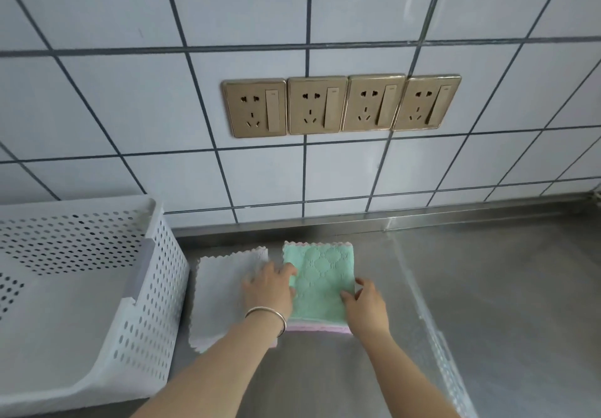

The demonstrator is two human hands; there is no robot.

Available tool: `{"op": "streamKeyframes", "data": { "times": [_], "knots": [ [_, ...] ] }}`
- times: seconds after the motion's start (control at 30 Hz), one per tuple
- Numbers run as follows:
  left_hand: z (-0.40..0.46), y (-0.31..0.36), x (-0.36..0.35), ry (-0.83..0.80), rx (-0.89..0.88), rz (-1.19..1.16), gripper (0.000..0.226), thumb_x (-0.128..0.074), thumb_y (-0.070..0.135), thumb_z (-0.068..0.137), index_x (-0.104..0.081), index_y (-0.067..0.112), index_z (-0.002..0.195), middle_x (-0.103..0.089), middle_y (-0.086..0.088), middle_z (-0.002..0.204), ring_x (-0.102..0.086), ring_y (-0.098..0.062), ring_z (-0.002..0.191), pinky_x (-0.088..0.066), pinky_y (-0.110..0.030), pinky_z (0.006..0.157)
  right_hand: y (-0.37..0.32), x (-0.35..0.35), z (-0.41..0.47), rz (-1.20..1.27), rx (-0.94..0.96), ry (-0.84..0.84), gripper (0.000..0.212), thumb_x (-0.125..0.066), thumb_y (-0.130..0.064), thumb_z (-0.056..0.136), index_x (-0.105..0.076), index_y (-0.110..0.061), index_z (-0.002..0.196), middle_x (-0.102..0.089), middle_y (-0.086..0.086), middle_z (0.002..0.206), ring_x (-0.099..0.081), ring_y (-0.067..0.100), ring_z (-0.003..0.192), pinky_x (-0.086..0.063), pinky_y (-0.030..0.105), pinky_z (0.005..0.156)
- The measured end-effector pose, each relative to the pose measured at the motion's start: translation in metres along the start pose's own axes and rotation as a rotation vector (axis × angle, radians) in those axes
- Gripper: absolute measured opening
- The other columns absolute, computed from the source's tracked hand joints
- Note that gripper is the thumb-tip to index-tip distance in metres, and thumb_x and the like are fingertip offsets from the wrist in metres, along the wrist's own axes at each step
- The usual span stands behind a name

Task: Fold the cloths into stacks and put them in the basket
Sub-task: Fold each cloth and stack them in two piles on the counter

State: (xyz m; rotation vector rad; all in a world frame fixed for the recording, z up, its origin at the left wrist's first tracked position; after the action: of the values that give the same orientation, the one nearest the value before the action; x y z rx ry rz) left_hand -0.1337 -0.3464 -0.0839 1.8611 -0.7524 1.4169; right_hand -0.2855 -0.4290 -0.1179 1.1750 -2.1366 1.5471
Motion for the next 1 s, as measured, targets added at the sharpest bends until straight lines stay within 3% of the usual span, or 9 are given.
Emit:
{"op": "streamKeyframes", "data": {
  "times": [0.2,0.37,0.47,0.53,0.63,0.77,0.9,1.0],
  "knots": [
    [0.005,0.009,-0.005,-0.043,0.051,0.034,0.032,-0.04,0.024,0.095,-0.04,0.033,0.125,-0.061,0.0,0.118,-0.048,-0.024,0.117,-0.036,-0.039,0.091,-0.018,0.0,0.011,-0.11,-0.074,-0.036,0.048,-0.045,-0.034,0.094,-0.043,-0.005,0.132,-0.045,0.013,0.131,-0.046,0.029,0.119,-0.038,0.038,0.101],
    [0.006,0.021,-0.004,-0.045,0.036,0.005,0.034,-0.048,0.021,0.092,-0.044,0.034,0.123,-0.065,0.001,0.114,-0.05,-0.023,0.116,-0.035,-0.037,0.093,-0.017,0.009,0.022,-0.067,-0.151,-0.004,0.046,-0.042,-0.033,0.096,-0.045,-0.002,0.129,-0.046,0.015,0.131,-0.041,0.032,0.122,-0.035,0.039,0.101],
    [0.008,0.024,-0.007,-0.043,-0.015,0.056,0.035,-0.048,0.019,0.092,-0.043,0.026,0.127,-0.057,-0.003,0.126,-0.045,-0.025,0.121,-0.035,-0.036,0.1,-0.01,0.006,0.025,-0.056,-0.194,-0.055,0.047,-0.044,-0.034,0.095,-0.042,-0.002,0.13,-0.044,0.016,0.133,-0.042,0.033,0.122,-0.036,0.041,0.103],
    [0.012,0.028,-0.013,-0.064,-0.003,-0.009,0.045,-0.047,0.012,0.092,-0.035,0.021,0.134,-0.038,-0.008,0.142,-0.034,-0.028,0.131,-0.036,-0.036,0.105,-0.009,0.003,0.028,-0.006,-0.196,-0.064,0.044,-0.046,-0.031,0.095,-0.041,-0.003,0.128,-0.046,0.015,0.131,-0.046,0.033,0.118,-0.04,0.043,0.101],
    [0.011,0.036,-0.019,-0.097,0.145,-0.33,0.07,-0.051,0.01,0.089,-0.012,0.023,0.146,-0.018,-0.01,0.152,-0.025,-0.029,0.139,-0.032,-0.037,0.113,-0.006,0.003,0.032,0.039,-0.231,-0.071,0.045,-0.047,-0.029,0.094,-0.038,-0.004,0.13,-0.047,0.015,0.132,-0.046,0.033,0.12,-0.041,0.045,0.1],
    [0.007,0.034,-0.025,-0.158,0.465,-0.787,0.075,-0.052,0.026,0.091,-0.005,0.016,0.148,-0.024,-0.012,0.152,-0.036,-0.029,0.136,-0.031,-0.036,0.111,0.004,0.0,0.039,0.067,-0.3,-0.135,0.054,-0.051,-0.039,0.087,-0.048,-0.003,0.127,-0.054,0.016,0.124,-0.053,0.034,0.112,-0.044,0.044,0.098],
    [0.008,0.035,-0.024,-0.188,0.563,-0.771,0.066,-0.048,0.034,0.093,-0.017,0.008,0.145,-0.038,-0.019,0.145,-0.041,-0.033,0.132,-0.033,-0.036,0.107,0.009,0.005,0.037,0.123,-0.317,-0.253,0.047,-0.055,-0.045,0.087,-0.057,-0.004,0.111,-0.06,0.012,0.107,-0.058,0.028,0.096,-0.047,0.034,0.088],
    [0.009,0.039,-0.021,-0.27,0.594,-0.753,0.059,-0.04,0.036,0.096,-0.024,0.002,0.143,-0.039,-0.021,0.145,-0.04,-0.033,0.133,-0.033,-0.032,0.105,0.019,0.009,0.035,0.192,-0.327,-0.292,0.057,-0.056,-0.047,0.087,-0.057,-0.001,0.121,-0.06,0.016,0.119,-0.058,0.029,0.108,-0.045,0.035,0.096]
  ]
}}
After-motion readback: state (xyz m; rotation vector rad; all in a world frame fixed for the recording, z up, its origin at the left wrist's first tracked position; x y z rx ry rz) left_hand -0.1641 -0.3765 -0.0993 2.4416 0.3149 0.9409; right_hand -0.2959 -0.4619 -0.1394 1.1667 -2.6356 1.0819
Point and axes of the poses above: each hand's wrist, its own z-axis towards the middle knuckle, its own x-axis out of the back of the hand, y = z × x, the point moved 3 cm from there along z, towards the middle knuckle
